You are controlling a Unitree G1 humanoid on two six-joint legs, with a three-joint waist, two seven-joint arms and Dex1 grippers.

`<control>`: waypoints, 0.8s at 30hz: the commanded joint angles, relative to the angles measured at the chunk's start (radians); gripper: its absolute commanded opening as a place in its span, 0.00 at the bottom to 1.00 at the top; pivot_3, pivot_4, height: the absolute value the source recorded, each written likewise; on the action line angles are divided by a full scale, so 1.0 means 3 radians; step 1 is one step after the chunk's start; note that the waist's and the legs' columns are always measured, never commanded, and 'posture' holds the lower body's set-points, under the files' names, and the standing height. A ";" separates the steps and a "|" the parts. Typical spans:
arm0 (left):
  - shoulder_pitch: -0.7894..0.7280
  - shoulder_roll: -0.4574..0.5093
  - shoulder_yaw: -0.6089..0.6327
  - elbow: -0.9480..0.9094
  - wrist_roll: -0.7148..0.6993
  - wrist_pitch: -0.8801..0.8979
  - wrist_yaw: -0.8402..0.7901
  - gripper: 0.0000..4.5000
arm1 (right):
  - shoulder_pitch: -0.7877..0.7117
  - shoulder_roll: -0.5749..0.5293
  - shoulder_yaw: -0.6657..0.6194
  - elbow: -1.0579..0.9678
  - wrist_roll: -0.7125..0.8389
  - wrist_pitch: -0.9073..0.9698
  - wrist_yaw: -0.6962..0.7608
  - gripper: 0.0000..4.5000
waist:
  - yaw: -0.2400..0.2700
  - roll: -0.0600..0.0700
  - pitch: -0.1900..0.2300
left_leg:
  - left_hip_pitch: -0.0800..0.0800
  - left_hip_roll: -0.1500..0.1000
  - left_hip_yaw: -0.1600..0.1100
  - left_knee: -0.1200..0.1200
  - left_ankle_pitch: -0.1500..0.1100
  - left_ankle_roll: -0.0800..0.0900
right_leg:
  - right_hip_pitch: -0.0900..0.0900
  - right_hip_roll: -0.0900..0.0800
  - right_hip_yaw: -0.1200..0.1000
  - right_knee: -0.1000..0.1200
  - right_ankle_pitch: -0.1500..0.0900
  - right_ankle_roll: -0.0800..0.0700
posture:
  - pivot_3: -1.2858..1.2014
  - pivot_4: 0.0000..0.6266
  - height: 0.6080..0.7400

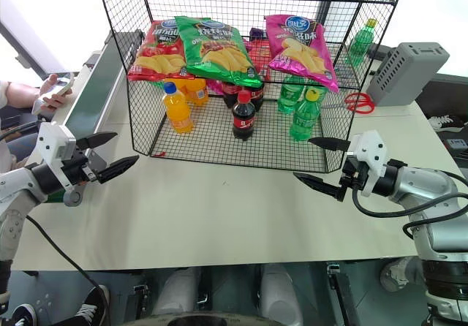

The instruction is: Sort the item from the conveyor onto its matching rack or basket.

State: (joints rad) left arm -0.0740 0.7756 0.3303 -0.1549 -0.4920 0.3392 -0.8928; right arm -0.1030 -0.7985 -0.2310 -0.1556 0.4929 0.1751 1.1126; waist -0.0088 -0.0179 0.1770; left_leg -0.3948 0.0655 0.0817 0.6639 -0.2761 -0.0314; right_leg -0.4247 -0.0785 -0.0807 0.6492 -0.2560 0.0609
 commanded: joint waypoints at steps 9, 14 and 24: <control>-0.0049 0.0041 0.0075 0.0046 -0.0005 -0.0149 -0.0126 1.00 | -0.0082 -0.0014 0.0012 0.0062 -0.0075 -0.0158 0.0020 1.00 | -0.0001 0.0000 0.0000 | 0.0000 0.0000 0.0000 0.0000 0.0000 0.0000 | 0.0000 0.0000 0.0000 0.0000 0.0000 0.0000 | 0.52 0.24 1.00; -0.0076 0.0029 0.0068 0.0075 0.0003 -0.0147 -0.0101 1.00 | -0.0128 -0.0011 0.0031 0.0079 -0.0055 -0.0071 -0.0030 1.00 | -0.0001 0.0000 0.0000 | 0.0000 0.0000 0.0000 0.0000 0.0000 0.0000 | 0.0000 0.0000 0.0000 0.0001 0.0000 0.0000 | 0.52 0.24 1.00; -0.0070 0.0019 0.0041 0.0139 0.0080 -0.0233 -0.0089 1.00 | -0.0244 0.0006 0.0133 0.0156 -0.0260 0.0180 -0.0359 1.00 | -0.0002 0.0000 0.0000 | 0.0000 0.0000 0.0001 0.0000 0.0000 0.0000 | 0.0000 0.0000 0.0000 0.0001 0.0000 0.0000 | 0.52 0.24 1.00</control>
State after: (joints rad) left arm -0.0859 0.7754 0.3298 -0.1027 -0.4698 0.2920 -0.9222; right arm -0.1615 -0.7984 -0.1793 -0.0999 0.4137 0.2397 1.0086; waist -0.0095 -0.0179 0.1770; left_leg -0.3948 0.0656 0.0819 0.6639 -0.2761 -0.0315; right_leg -0.4247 -0.0786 -0.0807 0.6495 -0.2560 0.0609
